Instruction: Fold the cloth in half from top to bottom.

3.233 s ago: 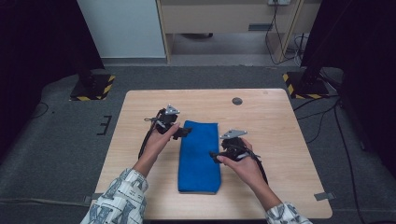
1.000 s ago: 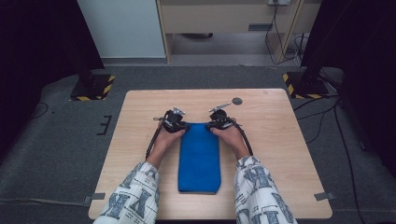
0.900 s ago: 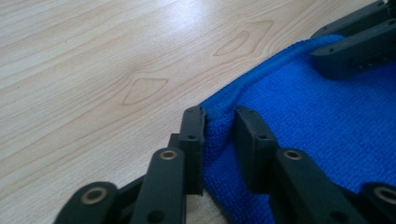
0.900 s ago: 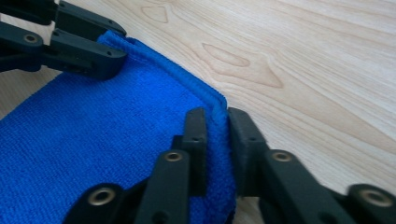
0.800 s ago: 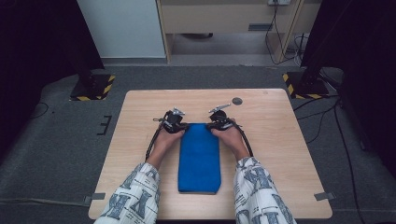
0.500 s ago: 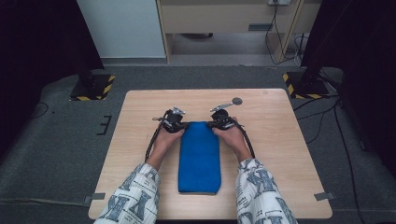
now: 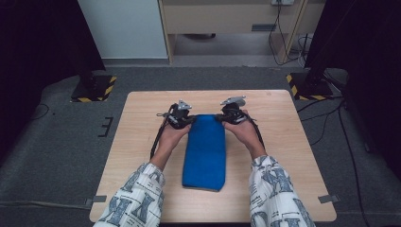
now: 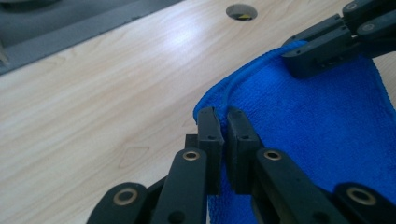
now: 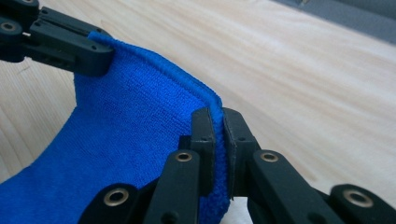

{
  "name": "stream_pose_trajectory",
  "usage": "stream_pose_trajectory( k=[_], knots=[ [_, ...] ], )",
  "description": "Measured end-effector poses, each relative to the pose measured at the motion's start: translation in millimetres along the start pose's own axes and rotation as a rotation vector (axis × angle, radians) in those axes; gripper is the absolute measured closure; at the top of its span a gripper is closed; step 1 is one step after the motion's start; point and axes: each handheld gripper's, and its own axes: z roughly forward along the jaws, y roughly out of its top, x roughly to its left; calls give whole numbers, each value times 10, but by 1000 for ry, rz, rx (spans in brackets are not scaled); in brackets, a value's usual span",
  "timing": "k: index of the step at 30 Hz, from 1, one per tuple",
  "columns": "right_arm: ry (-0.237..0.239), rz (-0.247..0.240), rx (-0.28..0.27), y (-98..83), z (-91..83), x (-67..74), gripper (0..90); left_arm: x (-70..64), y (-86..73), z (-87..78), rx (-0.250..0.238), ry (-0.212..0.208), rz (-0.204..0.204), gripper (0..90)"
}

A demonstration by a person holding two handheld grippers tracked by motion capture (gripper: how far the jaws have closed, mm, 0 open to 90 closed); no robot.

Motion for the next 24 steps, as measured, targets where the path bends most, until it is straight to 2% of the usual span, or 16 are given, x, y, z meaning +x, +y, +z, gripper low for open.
stream_pose_trajectory(
  k=[8, 11, 13, 15, 18, 20, 21, 24],
  knots=[
    [13, -37, -44, 230, -69, -51, 844, 88, 147, -77, -44, 48, -19, 858],
    [13, -47, -54, 268, -70, -45, 842, 129, 168, -81, -54, 55, -12, 858],
    [10, -61, -61, 287, -68, -37, 842, 159, 181, -84, -64, 47, -20, 859],
    [4, -69, -67, 303, -72, -32, 842, 185, 202, -82, -62, 49, -11, 859],
    [2, -69, -80, 345, -91, -33, 842, 223, 256, -122, -95, 47, -25, 859],
    [-6, -75, -89, 388, -106, -28, 842, 230, 286, -142, -103, 53, -13, 858],
    [-11, -77, -96, 407, -118, -24, 842, 236, 289, -152, -110, 53, -20, 858],
    [-14, -80, -102, 427, -141, -4, 842, 247, 274, -168, -101, 42, -22, 858]
  ],
)
